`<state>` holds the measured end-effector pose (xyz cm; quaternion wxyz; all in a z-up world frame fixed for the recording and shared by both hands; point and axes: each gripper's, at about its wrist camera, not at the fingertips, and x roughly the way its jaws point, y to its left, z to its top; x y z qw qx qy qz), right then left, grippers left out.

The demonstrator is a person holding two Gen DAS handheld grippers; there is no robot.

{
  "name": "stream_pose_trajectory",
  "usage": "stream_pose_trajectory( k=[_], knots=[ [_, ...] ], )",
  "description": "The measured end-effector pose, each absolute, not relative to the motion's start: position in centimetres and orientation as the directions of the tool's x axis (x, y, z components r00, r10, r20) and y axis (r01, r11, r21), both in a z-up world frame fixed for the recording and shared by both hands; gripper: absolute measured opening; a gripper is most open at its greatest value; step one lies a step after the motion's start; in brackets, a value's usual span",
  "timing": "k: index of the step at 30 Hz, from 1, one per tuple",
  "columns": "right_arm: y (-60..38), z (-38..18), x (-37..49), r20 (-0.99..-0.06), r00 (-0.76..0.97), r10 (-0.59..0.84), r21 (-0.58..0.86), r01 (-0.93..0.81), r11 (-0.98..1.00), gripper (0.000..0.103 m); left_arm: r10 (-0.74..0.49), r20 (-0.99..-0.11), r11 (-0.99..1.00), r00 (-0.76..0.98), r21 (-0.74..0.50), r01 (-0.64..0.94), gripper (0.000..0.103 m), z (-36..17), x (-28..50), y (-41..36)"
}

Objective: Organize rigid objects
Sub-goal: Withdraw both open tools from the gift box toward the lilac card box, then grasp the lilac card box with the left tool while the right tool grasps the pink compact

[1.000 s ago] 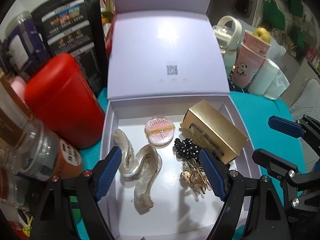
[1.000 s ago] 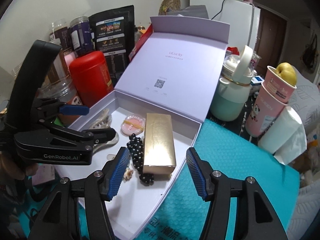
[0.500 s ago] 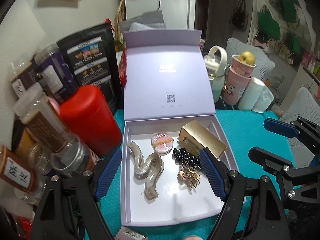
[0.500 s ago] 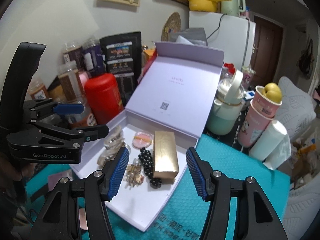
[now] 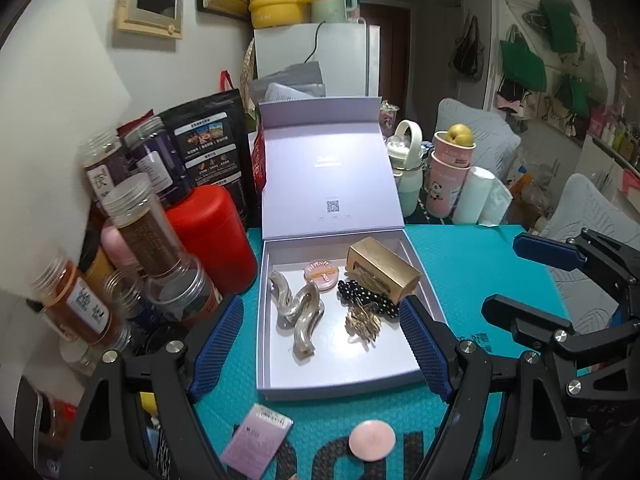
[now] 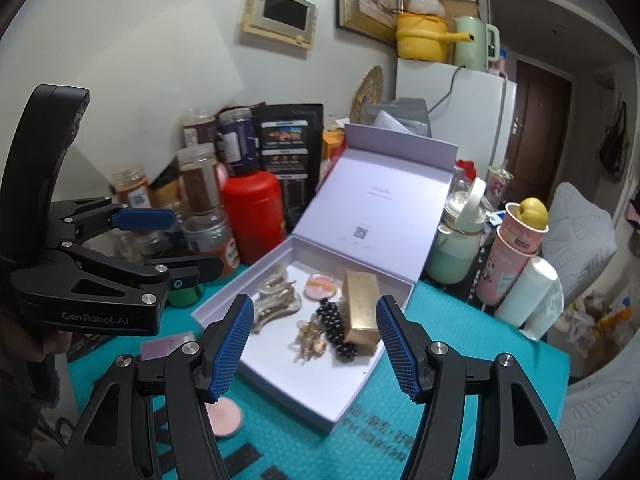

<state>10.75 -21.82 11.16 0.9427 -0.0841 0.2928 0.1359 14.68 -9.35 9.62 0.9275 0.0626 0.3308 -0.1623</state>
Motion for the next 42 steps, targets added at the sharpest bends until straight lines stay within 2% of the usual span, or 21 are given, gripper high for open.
stream_pose_trajectory(
  k=[8, 10, 19, 30, 42],
  knots=[
    [-20.3, 11.0, 7.2, -0.568, 0.788, 0.236, -0.078, -0.337, 0.938, 0.067, -0.278, -0.624, 0.939, 0.731, -0.017, 0.342, 0.08, 9.4, 10.9, -7.6],
    [-19.9, 10.7, 6.6, -0.571, 0.785, 0.241, -0.076, -0.343, 0.936, 0.071, -0.285, -0.629, 0.936, 0.723, -0.02, 0.351, 0.08, 9.1, 10.3, -7.4],
    [-18.3, 8.9, 4.7, -0.583, 0.772, 0.253, -0.067, -0.356, 0.932, 0.071, -0.284, -0.65, 0.936, 0.705, -0.028, 0.351, 0.08, 7.3, 7.8, -5.8],
    [-16.8, 5.5, 4.1, -0.628, 0.727, 0.277, -0.029, -0.377, 0.926, 0.071, -0.299, -0.708, 0.938, 0.64, -0.094, 0.334, 0.08, 3.4, 8.1, -3.6],
    [-15.6, 1.0, 5.4, -0.675, 0.672, 0.304, 0.029, -0.388, 0.921, 0.071, -0.327, -0.724, 0.93, 0.607, -0.132, 0.344, 0.08, -0.6, 9.2, -2.0]
  ],
)
